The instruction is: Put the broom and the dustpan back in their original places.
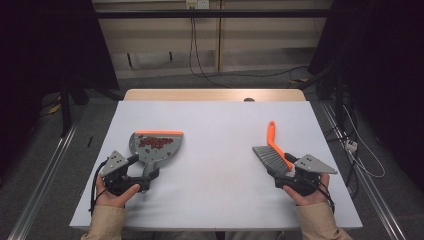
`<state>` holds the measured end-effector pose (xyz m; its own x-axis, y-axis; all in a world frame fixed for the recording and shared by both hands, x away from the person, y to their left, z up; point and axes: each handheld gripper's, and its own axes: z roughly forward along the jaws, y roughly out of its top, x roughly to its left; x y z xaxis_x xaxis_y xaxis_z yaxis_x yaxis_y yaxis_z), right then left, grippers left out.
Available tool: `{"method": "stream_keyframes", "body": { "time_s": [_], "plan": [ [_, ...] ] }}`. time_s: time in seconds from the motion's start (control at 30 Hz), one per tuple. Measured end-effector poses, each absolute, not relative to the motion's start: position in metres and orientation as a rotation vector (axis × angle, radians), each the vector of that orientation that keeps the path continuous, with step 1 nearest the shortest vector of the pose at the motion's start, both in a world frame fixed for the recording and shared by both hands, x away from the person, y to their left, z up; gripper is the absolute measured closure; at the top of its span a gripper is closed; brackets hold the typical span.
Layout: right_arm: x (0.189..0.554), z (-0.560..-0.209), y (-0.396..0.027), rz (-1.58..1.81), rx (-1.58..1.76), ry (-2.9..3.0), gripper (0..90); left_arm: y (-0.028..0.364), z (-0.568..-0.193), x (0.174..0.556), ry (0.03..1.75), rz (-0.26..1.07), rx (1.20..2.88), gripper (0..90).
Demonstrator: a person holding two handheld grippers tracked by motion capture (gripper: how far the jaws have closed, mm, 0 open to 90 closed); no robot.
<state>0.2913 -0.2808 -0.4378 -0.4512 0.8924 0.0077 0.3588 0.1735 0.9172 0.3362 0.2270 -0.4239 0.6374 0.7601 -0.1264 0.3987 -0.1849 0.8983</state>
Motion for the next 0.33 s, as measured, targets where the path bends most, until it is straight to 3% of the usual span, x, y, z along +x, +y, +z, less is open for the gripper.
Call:
{"method": "stream_keyframes", "body": {
  "time_s": [0.33],
  "plan": [
    [0.2850, -0.4426, -0.2897, 1.289, 1.178, 1.938, 19.4, 0.2288, -0.4280, 0.3368, 0.929, 0.409, 1.809, 7.2]
  ]
}}
